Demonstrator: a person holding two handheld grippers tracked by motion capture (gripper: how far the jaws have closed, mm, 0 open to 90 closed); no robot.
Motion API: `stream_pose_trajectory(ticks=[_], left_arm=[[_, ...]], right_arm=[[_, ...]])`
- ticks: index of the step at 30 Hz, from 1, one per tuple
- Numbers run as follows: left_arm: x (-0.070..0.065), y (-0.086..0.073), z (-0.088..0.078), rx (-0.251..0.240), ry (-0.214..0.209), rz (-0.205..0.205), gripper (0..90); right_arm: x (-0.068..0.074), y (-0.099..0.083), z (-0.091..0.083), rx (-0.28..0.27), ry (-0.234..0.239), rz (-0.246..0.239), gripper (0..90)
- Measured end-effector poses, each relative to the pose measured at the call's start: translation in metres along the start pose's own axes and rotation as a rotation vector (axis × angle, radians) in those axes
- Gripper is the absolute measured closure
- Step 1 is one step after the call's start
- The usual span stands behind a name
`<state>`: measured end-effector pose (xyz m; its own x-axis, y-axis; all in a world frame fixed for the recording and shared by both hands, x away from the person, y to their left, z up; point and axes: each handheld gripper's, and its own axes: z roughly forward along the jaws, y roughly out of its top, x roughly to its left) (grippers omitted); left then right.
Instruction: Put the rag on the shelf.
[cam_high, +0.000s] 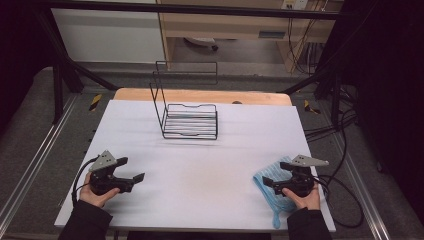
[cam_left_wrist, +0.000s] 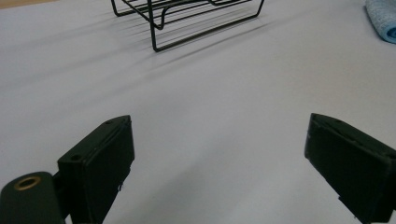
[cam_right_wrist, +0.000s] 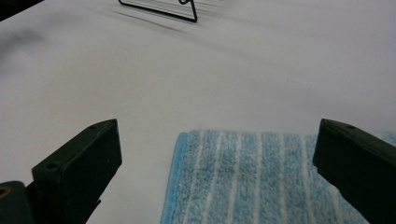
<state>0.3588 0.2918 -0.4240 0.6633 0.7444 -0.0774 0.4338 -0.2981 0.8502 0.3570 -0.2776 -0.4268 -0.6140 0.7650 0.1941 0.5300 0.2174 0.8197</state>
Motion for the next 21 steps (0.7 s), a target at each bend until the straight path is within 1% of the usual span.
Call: stream_pose_trajectory(ticks=[9,16,18,19,21], left_arm=[[0.0,-0.001,0.001,0.011,0.005,0.007,8.9],[0.002,-0.003,0.001,0.013,0.01,0.003,9.0],[0.003,-0.003,0.001,0.013,0.015,0.0,9.0],[0.003,-0.003,0.001,0.011,0.015,-0.002,9.0],[0.002,-0.003,0.001,0.012,0.016,-0.001,8.9]], right_arm=[[0.001,0.0,0.0,0.008,-0.005,0.012,2.9],[0.004,0.002,0.006,0.024,-0.023,0.023,5.6],[0.007,0.003,0.008,0.028,-0.022,0.021,8.4],[0.009,0.003,0.009,0.031,-0.023,0.012,9.3],[0.012,0.003,0.013,0.047,-0.033,0.004,11.6]])
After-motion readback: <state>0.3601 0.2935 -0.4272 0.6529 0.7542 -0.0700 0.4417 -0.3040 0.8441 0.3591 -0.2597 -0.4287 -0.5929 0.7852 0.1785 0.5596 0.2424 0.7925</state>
